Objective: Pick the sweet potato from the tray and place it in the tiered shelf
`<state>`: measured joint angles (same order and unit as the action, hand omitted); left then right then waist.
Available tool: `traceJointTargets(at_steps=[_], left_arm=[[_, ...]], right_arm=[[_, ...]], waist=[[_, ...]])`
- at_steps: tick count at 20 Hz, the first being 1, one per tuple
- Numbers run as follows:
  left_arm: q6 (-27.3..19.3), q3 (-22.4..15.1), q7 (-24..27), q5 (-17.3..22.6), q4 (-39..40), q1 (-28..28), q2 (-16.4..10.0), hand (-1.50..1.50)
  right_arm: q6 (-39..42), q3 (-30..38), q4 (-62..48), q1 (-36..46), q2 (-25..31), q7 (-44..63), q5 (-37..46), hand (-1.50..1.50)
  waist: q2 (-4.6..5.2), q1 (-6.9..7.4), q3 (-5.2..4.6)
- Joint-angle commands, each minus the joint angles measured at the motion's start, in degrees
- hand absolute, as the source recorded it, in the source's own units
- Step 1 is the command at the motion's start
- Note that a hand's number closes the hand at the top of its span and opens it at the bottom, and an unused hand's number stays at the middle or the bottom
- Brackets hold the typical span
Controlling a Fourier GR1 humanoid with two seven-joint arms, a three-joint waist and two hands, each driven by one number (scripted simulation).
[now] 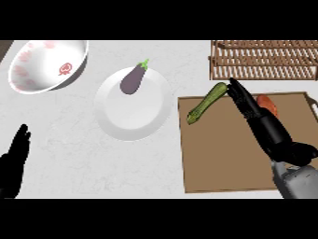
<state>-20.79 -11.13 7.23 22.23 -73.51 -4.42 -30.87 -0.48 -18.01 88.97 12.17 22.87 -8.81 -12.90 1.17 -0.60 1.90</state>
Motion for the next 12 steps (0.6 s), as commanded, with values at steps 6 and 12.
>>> traceJointTargets(at_steps=[6, 12], left_arm=[[2.49, -7.06, 0.82, -5.57, -10.01, 12.49, 2.25, 0.0], [3.09, -9.3, -0.39, -5.38, -10.08, 12.3, 4.46, 0.0]], right_arm=[[2.19, 20.53, -13.43, 5.68, 9.97, 10.87, -14.36, -1.5], [-18.88, 22.99, -23.34, -0.85, 12.08, 7.2, 1.23, 1.5]], waist=[[-0.32, -1.63, -1.72], [0.19, -1.39, -1.79]])
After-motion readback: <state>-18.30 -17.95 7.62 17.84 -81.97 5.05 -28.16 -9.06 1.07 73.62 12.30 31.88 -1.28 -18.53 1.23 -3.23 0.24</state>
